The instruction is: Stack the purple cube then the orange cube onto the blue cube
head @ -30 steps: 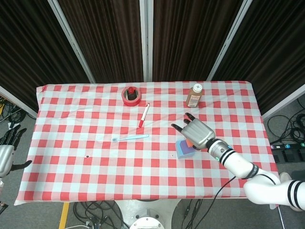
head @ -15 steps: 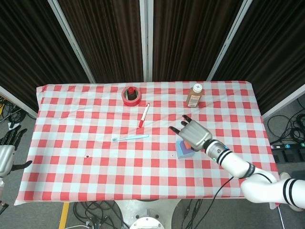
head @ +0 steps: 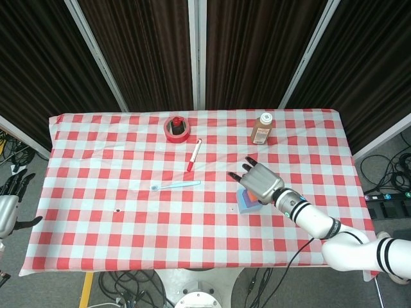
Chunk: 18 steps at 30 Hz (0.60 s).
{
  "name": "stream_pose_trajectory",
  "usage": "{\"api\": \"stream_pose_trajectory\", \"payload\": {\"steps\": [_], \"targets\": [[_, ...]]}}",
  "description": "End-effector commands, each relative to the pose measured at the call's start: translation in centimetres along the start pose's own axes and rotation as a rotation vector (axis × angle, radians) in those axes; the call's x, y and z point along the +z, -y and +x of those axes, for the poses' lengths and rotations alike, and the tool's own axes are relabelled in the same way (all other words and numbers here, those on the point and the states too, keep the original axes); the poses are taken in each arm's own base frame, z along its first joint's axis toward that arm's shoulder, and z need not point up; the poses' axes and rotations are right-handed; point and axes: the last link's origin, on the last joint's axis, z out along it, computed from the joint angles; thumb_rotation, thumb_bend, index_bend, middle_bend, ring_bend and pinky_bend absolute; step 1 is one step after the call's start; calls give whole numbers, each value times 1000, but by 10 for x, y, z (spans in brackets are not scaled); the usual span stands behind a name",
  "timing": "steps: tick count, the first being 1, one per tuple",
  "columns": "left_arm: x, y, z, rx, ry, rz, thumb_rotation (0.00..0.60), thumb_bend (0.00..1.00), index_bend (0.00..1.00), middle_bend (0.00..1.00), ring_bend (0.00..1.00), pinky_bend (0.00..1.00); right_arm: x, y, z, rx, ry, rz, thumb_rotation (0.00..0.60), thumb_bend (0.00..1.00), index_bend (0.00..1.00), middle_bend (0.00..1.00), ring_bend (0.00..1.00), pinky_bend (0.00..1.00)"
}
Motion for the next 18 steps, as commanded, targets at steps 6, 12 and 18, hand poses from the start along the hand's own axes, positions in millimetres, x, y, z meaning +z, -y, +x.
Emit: {"api": "stream_pose_trajectory", "payload": {"steps": [6,12,18], "targets": [[1,-3,3,7,-6,-11,600,127,134,118,88,223,-17,-5,15,53,-71,-19,600,0,0,164,0,0],[4,-11,4,15,-6,-31,600,128,134,118,88,223,-73,-50,14,57,-275,-265,600,14,0,149,0,0],[7,-21,0,20,-6,-59,600,127,134,118,88,223,-129,-83,-61,202,-470,-637,600,100,0,110,0,0]]}}
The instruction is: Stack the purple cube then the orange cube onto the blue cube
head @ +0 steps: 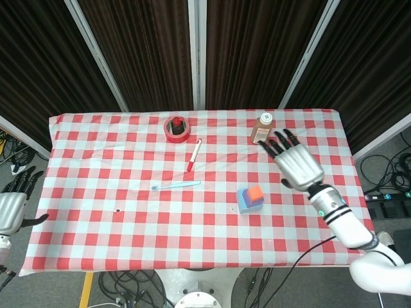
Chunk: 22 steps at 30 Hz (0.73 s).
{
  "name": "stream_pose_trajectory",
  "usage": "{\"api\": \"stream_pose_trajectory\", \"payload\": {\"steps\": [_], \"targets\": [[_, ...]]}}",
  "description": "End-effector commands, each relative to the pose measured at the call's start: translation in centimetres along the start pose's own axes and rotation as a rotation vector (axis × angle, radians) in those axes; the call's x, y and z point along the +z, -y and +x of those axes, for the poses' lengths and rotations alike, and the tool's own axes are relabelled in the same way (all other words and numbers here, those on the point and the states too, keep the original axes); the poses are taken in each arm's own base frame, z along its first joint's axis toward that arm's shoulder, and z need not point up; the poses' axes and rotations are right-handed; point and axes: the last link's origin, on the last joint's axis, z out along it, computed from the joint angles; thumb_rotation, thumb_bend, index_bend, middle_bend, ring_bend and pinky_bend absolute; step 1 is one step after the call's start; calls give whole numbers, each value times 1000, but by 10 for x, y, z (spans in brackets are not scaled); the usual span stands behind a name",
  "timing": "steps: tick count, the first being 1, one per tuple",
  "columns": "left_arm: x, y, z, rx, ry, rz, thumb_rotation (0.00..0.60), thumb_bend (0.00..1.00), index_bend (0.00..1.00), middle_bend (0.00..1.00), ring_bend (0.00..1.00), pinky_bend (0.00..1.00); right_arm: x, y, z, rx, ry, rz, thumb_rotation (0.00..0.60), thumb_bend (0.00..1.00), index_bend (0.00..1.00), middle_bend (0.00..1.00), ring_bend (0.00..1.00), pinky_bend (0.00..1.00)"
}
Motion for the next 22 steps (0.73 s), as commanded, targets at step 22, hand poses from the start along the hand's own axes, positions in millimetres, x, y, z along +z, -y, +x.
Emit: {"api": "stream_pose_trajectory", "payload": {"steps": [22], "targets": [[3,-22,-17,65,-55,-63,600,127,134,118,88,222,-159,-41,-167,298,-172,-527,600,106,0,83,0,0]]}}
